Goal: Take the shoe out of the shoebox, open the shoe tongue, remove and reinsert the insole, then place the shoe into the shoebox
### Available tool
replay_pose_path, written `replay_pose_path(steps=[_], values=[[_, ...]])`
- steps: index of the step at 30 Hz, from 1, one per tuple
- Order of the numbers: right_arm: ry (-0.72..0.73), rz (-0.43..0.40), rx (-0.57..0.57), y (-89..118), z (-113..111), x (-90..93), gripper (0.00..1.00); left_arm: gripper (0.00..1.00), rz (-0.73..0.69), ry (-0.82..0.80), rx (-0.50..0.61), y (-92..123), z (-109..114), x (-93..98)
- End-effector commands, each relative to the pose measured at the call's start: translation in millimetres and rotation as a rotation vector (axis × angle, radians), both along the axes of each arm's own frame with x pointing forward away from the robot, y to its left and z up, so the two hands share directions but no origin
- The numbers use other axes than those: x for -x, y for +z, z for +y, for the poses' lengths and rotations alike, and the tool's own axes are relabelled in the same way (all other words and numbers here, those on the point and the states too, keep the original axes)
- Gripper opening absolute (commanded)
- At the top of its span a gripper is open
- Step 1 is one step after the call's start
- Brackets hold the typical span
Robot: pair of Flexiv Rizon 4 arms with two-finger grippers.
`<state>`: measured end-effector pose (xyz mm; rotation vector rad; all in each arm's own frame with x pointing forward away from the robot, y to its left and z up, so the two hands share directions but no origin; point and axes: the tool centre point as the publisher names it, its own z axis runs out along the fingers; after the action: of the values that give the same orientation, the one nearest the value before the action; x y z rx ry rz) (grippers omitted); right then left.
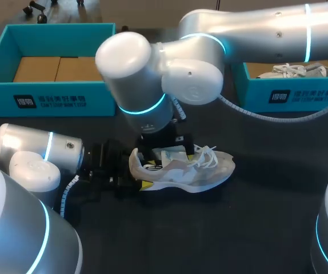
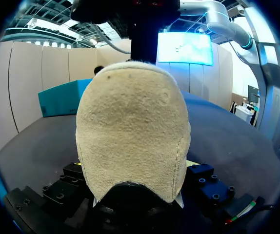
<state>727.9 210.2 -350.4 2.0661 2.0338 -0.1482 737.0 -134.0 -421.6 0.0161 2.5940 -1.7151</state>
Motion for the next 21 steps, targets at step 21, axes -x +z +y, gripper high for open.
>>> replay_pose_path(steps=[21], values=[[-0.304, -0.072, 0.190, -17.6, -4.8, 8.6, 1.00, 0.00, 0.000, 0.001, -0.006, 0.5, -0.3, 1.0]])
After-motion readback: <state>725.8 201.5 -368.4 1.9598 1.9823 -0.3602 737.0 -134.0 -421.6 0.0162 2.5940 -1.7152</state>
